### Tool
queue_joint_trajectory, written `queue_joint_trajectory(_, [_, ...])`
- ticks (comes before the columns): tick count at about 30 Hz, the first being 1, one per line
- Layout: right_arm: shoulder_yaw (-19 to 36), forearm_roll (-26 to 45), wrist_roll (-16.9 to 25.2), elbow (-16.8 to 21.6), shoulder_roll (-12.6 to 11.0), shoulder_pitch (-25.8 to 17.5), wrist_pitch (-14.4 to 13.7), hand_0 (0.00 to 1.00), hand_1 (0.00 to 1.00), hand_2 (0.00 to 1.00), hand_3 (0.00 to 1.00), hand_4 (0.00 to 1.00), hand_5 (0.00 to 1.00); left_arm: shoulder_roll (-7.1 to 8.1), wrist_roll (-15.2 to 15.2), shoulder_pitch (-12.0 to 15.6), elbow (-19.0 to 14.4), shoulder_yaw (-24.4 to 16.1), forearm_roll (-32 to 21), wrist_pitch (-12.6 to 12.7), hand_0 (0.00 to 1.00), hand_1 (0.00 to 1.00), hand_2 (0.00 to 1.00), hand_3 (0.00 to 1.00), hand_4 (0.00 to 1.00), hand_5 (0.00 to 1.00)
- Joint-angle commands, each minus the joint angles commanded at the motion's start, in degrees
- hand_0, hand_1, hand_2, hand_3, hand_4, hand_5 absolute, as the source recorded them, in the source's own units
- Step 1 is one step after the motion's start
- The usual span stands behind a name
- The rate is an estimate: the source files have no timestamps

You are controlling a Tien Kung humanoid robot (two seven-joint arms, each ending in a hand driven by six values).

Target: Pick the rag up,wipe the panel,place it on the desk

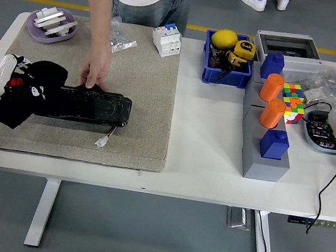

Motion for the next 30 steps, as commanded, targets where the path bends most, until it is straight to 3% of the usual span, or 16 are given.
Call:
queue_joint_trajectory(15, [0.00,-0.07,0.03,0.02,-0.16,0.16,0.06,0.766,0.697,0.712,0.680,0.998,0.519,-2.92,0.32,-3.23,0.23,7.53,-1.60,0.77,0.158,0.163,0.491,0.453,0.423,0.002])
queue_joint_trajectory(26, [-0.28,-0.20,-0.08,0.19,-0.40,0.37,0.11,0.767,0.697,0.713,0.680,0.998,0.519,-6.67,0.30,-7.19,-0.92,15.05,-2.25,0.55,0.158,0.163,0.490,0.453,0.417,0.002])
queue_joint_trajectory(30, [-0.26,-0.16,-0.07,0.20,-0.40,0.53,0.11,0.767,0.697,0.712,0.679,0.998,0.519,-7.11,-0.04,-8.80,-1.14,18.62,-2.23,0.33,0.158,0.162,0.490,0.451,0.411,0.002])
